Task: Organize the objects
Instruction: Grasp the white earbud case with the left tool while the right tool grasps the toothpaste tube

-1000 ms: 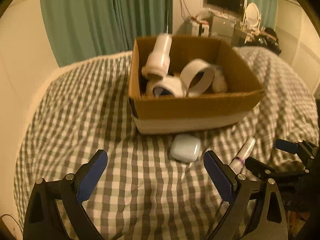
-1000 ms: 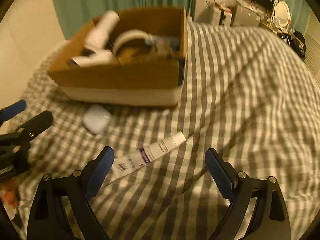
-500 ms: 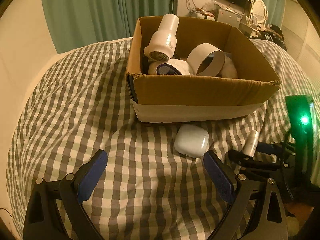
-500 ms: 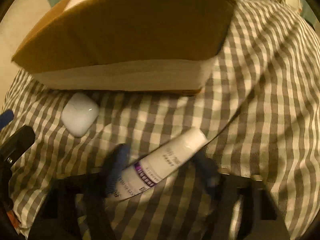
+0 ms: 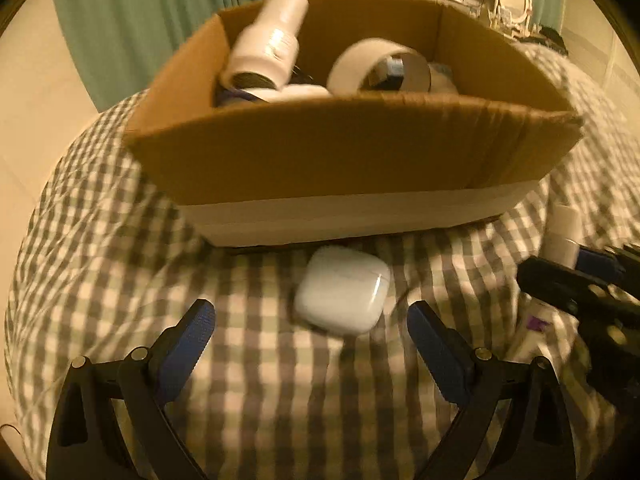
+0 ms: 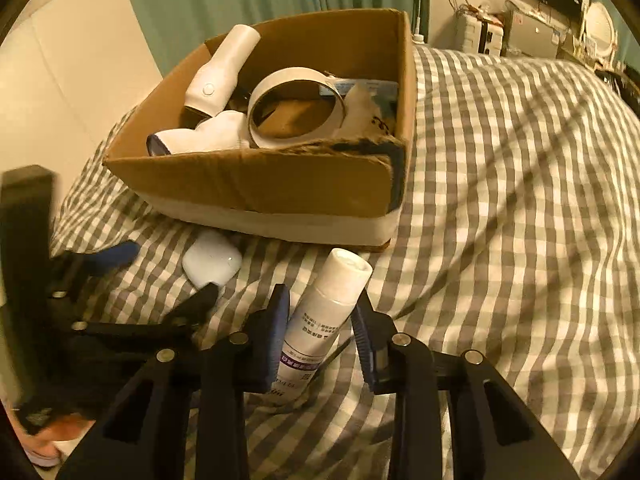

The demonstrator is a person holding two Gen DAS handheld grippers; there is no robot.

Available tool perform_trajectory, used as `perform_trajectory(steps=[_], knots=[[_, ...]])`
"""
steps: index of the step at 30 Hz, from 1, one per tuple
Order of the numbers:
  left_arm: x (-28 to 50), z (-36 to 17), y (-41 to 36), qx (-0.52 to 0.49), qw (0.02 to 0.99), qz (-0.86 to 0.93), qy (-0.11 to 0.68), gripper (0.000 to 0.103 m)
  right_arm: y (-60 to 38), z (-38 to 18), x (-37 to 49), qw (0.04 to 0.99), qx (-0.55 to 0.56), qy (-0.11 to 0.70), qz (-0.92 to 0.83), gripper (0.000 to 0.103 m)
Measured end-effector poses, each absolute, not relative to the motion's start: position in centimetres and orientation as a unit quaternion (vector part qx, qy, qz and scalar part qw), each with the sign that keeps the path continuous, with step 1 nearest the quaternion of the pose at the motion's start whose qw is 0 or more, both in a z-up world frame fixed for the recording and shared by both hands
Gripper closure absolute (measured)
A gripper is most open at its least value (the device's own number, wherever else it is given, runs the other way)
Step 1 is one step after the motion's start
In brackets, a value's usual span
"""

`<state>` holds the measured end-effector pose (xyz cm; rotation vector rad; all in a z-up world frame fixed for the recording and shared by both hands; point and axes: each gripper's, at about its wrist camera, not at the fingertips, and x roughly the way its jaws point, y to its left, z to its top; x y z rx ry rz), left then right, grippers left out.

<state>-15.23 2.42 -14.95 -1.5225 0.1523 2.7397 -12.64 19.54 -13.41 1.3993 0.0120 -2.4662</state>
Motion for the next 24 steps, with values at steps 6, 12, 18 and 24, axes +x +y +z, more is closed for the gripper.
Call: perform_trajectory(steps=[6,12,18,24], knots=[[-17.2,-16.5,2.7,-0.503,-0.012,0.864,0.037,0.006,17.6,-13.3,-13.7,0.16,0.497,0.006,-0.853,0.072],[-17.0,-16.4,2.7,-0.495,0.012,0.869,0.021,0.045,17.3,-13.5,-13.4,0.159,0.5,0.003,-0.851,0.072],[-15.9,-15.2,2.1,-0.497,0.014,0.868,0.01,0.052,16.6,-13.0,-12.5,0.166,0.495,0.011,-0.852,0.074],[-13.1,-13.4,2.3,-0.505,0.024,0.863,0.014,0.052,16.3,-11.1,-10.7,0.172,0.481,0.017,-0.859,0.077]])
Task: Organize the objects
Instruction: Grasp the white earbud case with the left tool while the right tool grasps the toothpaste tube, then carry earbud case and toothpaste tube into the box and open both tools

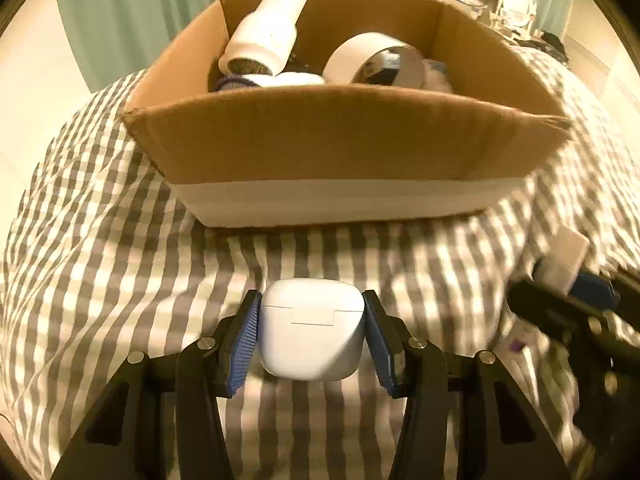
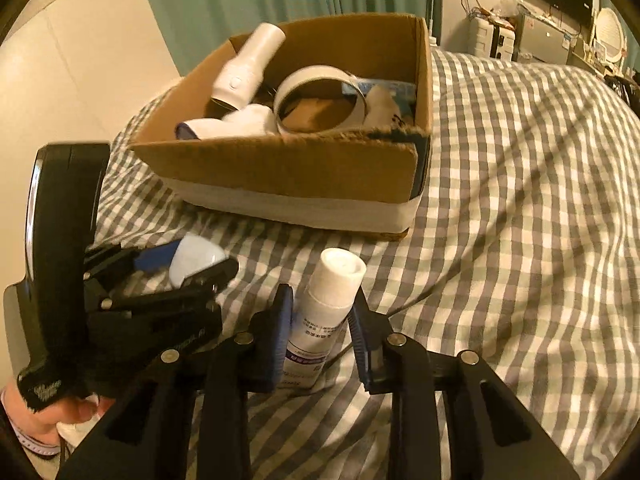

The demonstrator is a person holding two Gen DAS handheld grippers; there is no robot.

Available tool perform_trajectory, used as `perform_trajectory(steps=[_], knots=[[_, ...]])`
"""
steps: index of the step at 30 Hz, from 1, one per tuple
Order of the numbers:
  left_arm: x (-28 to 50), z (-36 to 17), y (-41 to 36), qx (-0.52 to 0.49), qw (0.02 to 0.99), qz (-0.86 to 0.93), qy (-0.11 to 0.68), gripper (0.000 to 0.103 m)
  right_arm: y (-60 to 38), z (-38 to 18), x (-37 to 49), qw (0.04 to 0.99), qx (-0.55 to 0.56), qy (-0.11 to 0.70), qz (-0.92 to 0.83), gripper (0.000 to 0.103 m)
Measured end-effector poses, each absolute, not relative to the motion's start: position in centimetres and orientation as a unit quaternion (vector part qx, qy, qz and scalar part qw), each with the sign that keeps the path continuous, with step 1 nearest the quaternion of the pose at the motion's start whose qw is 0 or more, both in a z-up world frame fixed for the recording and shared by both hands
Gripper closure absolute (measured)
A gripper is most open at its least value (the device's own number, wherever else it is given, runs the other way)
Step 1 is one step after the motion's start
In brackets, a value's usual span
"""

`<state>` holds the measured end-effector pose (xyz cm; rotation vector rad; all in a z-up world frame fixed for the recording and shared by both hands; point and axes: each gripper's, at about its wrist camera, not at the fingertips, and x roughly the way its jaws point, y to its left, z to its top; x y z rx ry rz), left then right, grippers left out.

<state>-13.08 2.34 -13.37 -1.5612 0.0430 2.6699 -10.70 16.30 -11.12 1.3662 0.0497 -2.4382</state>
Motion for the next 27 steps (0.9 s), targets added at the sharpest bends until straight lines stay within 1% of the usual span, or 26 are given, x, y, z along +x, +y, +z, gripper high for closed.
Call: perform_trajectory(steps=[4,9,17,27], knots=[[-10.9,-11.5,2.6,-0.494,0.036,0.868,0.014,0.052,16.3,-9.3,-9.3,0.174,0.466,0.029,-0.867,0.08],[-8.5,-8.6,3.3,-0.474,0.047,0.879,0.019,0.052,16.1,-7.4,-7.9,0.169,0.449,0.046,-0.876,0.08],[-7.2,-4.1,2.8,-0.435,0.053,0.899,0.019,0.052,16.2,-3.0,-5.9,0.162,0.411,0.057,-0.895,0.08],[-5.4,2.3,1.2,-0.387,0.036,0.921,0.019,0.052,15.5,2.6,-4.7,0.157,0.376,0.079,-0.91,0.08]])
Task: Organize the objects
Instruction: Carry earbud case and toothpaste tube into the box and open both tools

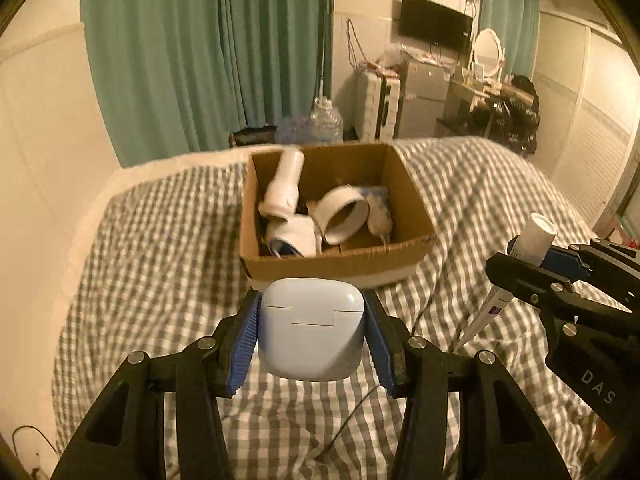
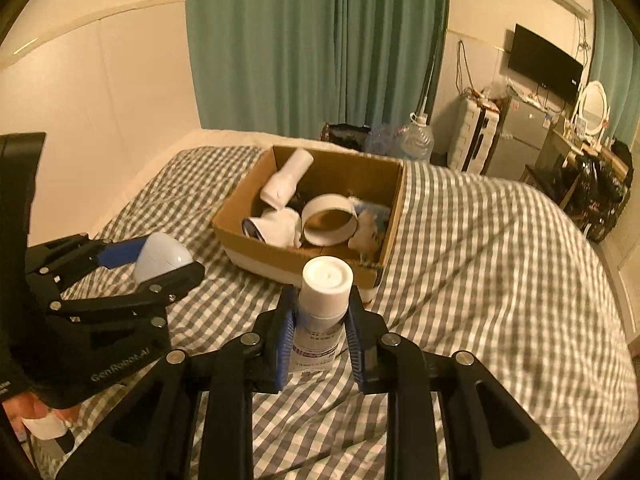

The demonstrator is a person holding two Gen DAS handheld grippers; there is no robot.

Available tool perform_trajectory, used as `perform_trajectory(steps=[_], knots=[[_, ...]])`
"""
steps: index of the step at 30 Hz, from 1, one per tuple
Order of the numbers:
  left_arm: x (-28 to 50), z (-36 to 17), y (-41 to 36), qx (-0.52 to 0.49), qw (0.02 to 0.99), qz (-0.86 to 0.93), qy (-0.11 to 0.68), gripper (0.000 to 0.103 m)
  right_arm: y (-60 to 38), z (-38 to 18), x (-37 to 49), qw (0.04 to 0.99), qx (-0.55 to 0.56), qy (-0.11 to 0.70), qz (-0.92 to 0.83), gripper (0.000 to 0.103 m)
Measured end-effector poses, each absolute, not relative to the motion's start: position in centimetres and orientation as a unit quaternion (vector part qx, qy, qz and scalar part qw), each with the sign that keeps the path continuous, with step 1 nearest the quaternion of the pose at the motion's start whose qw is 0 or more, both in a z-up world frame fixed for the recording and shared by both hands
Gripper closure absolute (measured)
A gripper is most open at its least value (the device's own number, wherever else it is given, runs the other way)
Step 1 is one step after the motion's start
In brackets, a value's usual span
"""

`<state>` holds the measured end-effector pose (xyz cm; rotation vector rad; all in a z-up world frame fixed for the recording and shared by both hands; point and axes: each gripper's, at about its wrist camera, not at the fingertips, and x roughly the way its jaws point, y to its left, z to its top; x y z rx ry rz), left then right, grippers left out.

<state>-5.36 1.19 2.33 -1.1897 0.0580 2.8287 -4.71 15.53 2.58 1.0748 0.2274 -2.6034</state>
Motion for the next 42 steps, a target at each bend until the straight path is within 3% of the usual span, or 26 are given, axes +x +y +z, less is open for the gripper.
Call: perform_trajectory(steps=[12,21,28,42], knots=[[-7.6,8.5,0.7,-0.339,0.033,0.94,0.023,0.052,14.9,9.0,-7.0,0.154,0.331,0.1,-0.926,0.08],[-13.0,9.9,1.2,-0.333,0.03,0.942,0.032,0.052,13.5,10.0,-12.5,0.155,0.332,0.125,-0.922,0.08],[-18.7,6.7,1.9,-0.361,0.034,0.932,0.032,0.052,13.7,7.3,-18.2,0.15,0.363,0.123,-0.912,0.08],[-25.6,-4.3,2.7,-0.437,0.062,0.898,0.006,0.052,13.3,-3.8,-26.1,0.173,0.464,0.094,-0.864,0.08]])
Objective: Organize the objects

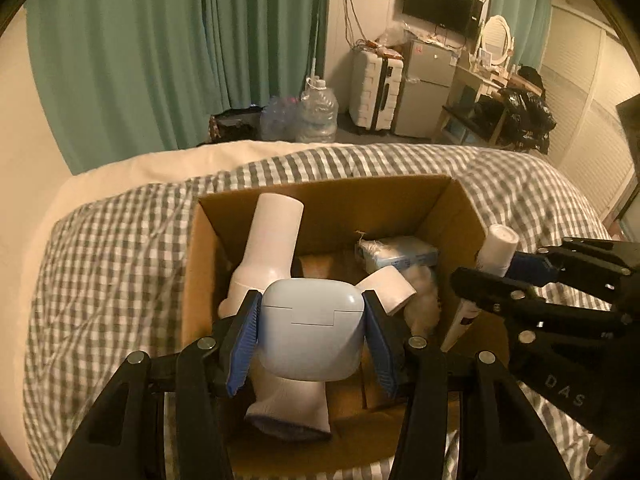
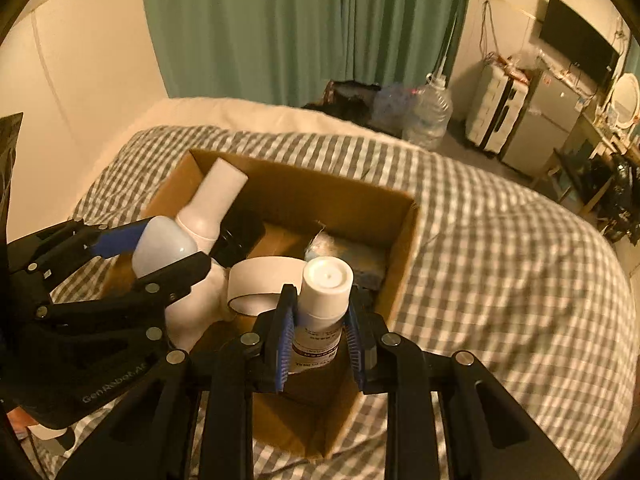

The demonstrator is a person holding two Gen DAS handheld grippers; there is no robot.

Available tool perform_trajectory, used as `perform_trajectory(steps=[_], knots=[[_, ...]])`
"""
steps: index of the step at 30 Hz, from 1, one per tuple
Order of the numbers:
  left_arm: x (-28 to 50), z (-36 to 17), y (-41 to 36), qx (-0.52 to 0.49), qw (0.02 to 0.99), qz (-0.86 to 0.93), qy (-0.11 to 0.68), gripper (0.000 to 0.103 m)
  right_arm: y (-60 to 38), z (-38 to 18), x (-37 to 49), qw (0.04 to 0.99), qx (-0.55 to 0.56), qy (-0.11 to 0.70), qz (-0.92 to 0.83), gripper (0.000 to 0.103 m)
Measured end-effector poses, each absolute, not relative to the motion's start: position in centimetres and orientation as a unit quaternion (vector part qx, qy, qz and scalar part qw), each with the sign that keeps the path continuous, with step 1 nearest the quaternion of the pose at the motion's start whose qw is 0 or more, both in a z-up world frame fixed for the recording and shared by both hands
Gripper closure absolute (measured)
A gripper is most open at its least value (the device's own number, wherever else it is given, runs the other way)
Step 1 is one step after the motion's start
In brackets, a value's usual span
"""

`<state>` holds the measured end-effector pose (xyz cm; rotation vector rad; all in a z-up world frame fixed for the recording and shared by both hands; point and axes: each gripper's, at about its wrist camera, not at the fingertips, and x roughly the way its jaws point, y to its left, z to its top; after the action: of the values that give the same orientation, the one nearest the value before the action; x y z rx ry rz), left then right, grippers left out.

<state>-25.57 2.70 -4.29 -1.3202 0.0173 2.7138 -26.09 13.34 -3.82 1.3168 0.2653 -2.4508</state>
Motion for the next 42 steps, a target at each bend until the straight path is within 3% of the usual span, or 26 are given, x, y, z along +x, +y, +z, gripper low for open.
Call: perform_trajectory(steps=[10,14,18,22,27,35,42], knots=[[-27.9,-6.1,3.7,-0.435,0.098,0.895,0.0,0.051,13.1,-6.4,-28.3,0.172,0.477,0.068,-0.859,0.079],[-27.9,-5.8,4.0,-0.425,0.098,0.9,0.005,0.044,13.6,-5.8,-28.1,0.164,0.468,0.054,-0.866,0.077],[-27.3,-5.0,3.1,-0.419,0.087,0.904,-0.002,0.029,14.0,-4.3,-27.4,0.142,0.451,0.068,-0.878,0.058],[-25.8,-2.7,2.1,-0.406,0.076,0.911,-0.018,0.021,15.4,-2.2,-26.4,0.134,0.441,0.047,-0.886,0.04],[-23.2,1.0,1.5,-0.371,0.041,0.928,0.005,0.011,16.0,2.2,-23.5,0.132,0.412,0.049,-0.9,0.039],[-17.8,8.5,0.3,-0.315,0.025,0.949,0.0,0.006,16.9,9.9,-17.6,0.122,0.348,0.058,-0.928,0.033],[-12.9,13.8,0.4,-0.267,0.024,0.963,0.005,0.003,17.6,14.9,-12.6,0.107,0.297,0.062,-0.947,0.021]])
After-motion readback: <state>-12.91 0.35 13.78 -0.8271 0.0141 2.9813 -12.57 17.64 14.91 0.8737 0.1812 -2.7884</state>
